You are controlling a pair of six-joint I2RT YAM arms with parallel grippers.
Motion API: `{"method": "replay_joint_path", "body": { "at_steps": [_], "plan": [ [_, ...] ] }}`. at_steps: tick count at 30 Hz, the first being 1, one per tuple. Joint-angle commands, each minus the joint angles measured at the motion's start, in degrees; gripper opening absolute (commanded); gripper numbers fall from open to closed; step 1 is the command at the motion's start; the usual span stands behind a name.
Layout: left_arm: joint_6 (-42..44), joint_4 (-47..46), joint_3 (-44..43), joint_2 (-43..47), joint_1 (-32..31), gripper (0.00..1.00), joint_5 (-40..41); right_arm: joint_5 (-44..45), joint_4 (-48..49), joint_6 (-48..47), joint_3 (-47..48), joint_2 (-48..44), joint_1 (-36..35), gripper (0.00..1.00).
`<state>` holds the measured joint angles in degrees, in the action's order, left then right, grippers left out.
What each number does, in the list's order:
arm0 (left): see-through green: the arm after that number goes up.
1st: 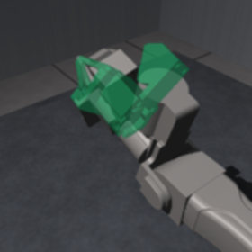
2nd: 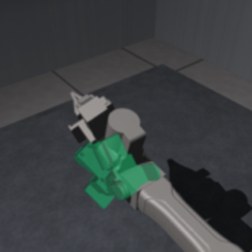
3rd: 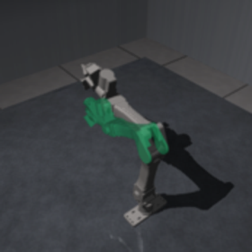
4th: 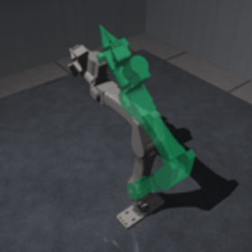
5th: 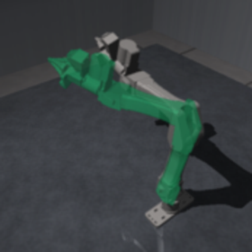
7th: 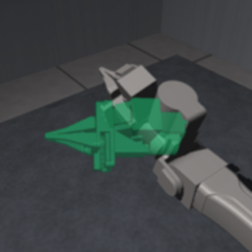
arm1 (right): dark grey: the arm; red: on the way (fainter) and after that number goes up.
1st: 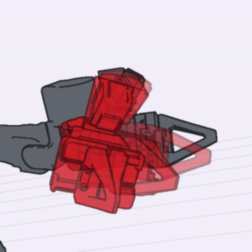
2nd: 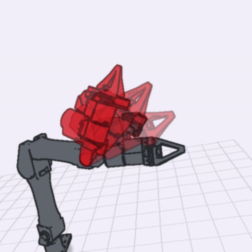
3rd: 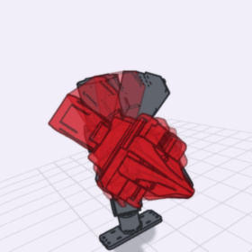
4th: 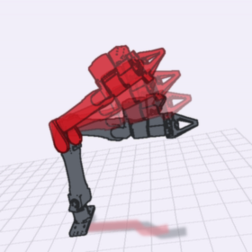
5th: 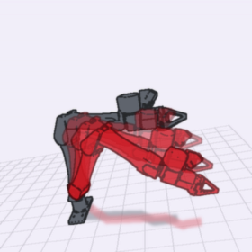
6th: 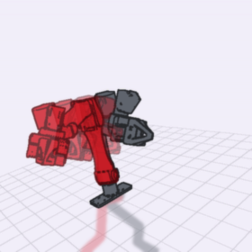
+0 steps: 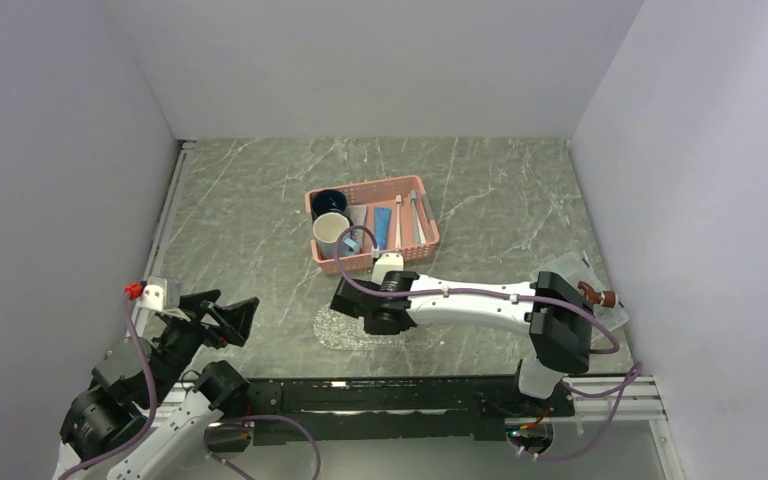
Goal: Prepare toiletry sets of a toothbrush and toothpaste on the tray
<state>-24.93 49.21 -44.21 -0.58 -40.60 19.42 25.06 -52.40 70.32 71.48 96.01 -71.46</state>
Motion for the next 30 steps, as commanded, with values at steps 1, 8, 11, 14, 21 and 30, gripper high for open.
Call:
{"method": "replay_joint_path", "body": {
  "at_steps": [1,8,11,14,21,30],
  "plan": [
    [-0.4,-0.3,-0.1,3.5,-0.1,0.99,0.8,1.4,-0.5,0.7,0.8,0.2,-0.5,0.26],
    [-0.5,-0.3,-0.1,3.6,-0.2,1.00,0.8,1.7,-0.9,0.8,1.2,-0.1,-0.6,0.32],
    [-0.5,-0.3,-0.1,3.5,-0.2,0.99,0.8,2.1,-1.5,1.0,1.7,-0.3,-0.7,0.33],
    [-0.5,-0.3,-0.1,3.4,0.0,0.99,0.9,2.5,-1.8,0.8,2.2,-0.6,-0.7,0.34],
    [-0.5,-0.3,-0.1,3.4,-0.2,1.00,0.9,2.6,-2.7,0.9,3.3,-1.3,-0.9,0.34],
    [-0.6,-0.3,0.0,3.8,-0.1,0.99,0.9,3.9,-5.8,0.7,6.0,-2.6,-1.5,0.36]
  ]
}}
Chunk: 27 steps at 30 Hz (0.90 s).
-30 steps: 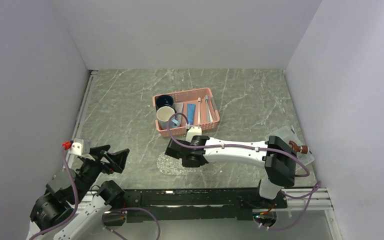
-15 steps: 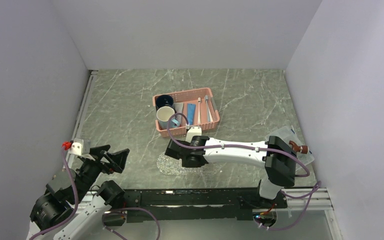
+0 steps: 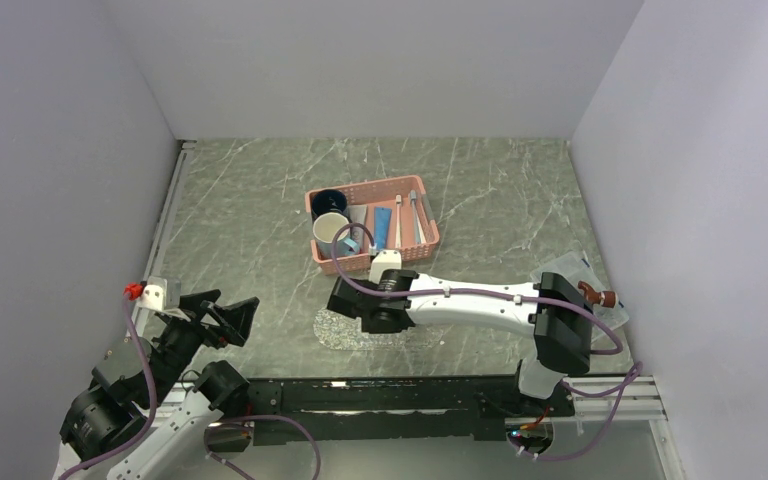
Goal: Prepare toiletry sets of a toothbrush and toothpaste on the tray
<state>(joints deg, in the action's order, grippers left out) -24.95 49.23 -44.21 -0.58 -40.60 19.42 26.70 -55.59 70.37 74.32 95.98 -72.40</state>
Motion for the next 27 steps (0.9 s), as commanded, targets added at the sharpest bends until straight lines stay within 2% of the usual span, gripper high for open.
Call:
{"method": "replay_joint_path", "body": {
  "at_steps": [1,10,24,27],
  "plan": [
    [-0.5,-0.2,0.0,3.8,-0.1,0.99,0.9,2.4,-2.9,0.2,3.4,-2.7,-0.6,0.36],
    [-0.5,-0.2,-0.1,3.3,-0.1,0.99,1.0,4.7,-4.5,-4.5,8.1,-4.1,-0.7,0.37],
    [-0.9,0.2,-0.2,1.9,-0.2,1.00,1.7,3.2,3.5,-32.6,18.7,-2.7,4.3,0.36],
    [-0.9,0.1,-0.2,1.7,-0.1,0.99,1.9,-0.7,7.4,-37.9,18.4,-2.6,7.8,0.40]
  ]
}}
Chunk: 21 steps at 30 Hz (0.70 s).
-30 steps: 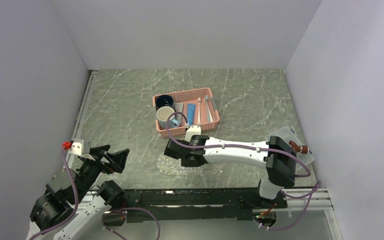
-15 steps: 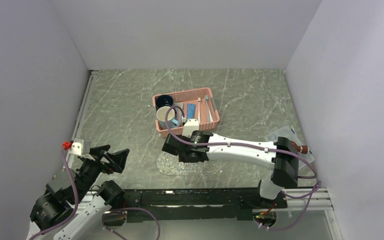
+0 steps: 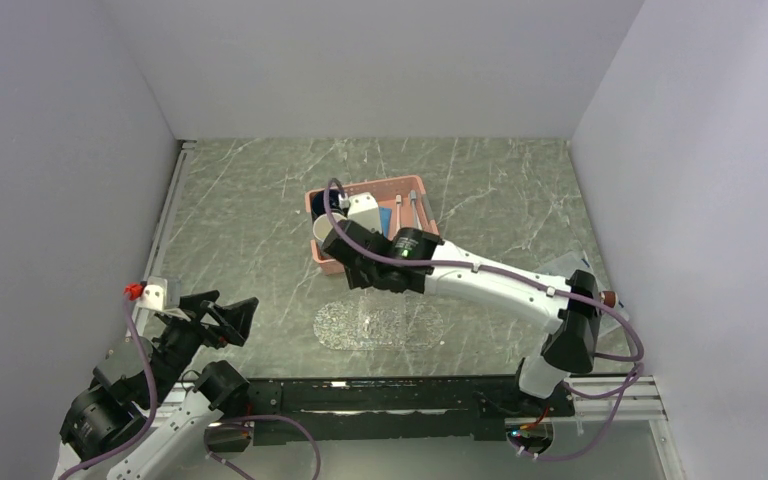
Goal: Prepare toiletry sets of a toothbrush and toothpaste on the tray
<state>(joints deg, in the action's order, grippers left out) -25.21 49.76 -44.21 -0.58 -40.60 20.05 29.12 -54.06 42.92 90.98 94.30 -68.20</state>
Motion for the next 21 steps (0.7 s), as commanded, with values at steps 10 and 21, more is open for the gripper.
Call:
{"method": "replay_joint_path", "body": {
  "at_steps": [10,21],
  "plan": [
    [-1.0,0.1,-0.3,1.0,-0.1,0.99,2.5,-10.5,14.7,-27.2,6.6,4.4,9.7,0.44],
    [-1.1,0.3,-0.3,-0.5,-0.2,0.99,3.1,-19.7,15.7,-32.8,16.8,15.9,17.6,0.50]
  ]
}}
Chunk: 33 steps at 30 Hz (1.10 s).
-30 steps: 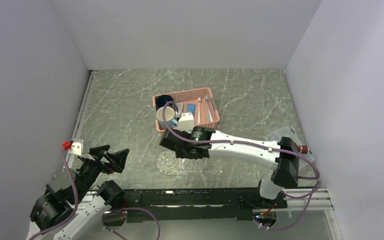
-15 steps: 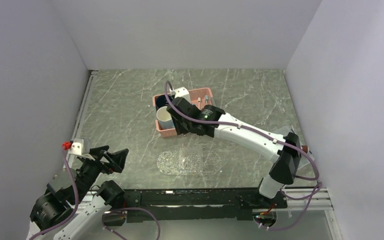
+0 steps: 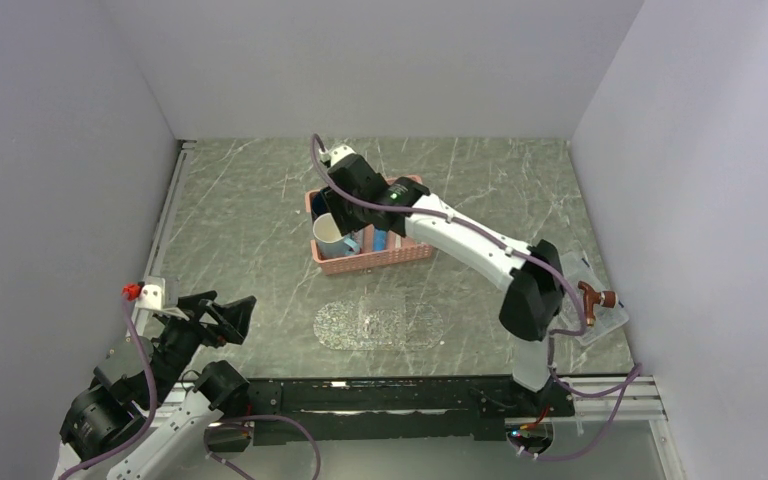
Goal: Prepare toiletry sets of a toothbrush and toothpaste on the tray
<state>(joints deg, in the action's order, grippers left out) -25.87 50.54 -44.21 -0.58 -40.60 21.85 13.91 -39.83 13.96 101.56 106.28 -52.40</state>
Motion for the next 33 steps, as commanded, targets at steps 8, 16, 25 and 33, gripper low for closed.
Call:
{"method": "replay_joint_path", "body": {
  "at_steps": [8,16,25,33],
  "plan": [
    [-0.7,-0.3,-0.3,-1.2,-0.1,0.99,1.7,-4.2,-3.7,-4.5,17.3,14.8,4.7,0.48],
    [-0.6,-0.3,-0.3,-1.8,-0.1,0.99,2.0,-7.3,-5.5,-5.2,20.9,19.8,5.9,0.44],
    [-0.5,-0.3,-0.3,-2.5,0.0,0.99,1.9,-9.8,-5.6,-5.1,21.0,22.5,6.6,0.38],
    [-0.4,-0.4,-0.4,-2.7,-0.1,0.99,1.8,-10.2,-6.8,-4.7,22.5,24.5,6.6,0.32]
  ]
}}
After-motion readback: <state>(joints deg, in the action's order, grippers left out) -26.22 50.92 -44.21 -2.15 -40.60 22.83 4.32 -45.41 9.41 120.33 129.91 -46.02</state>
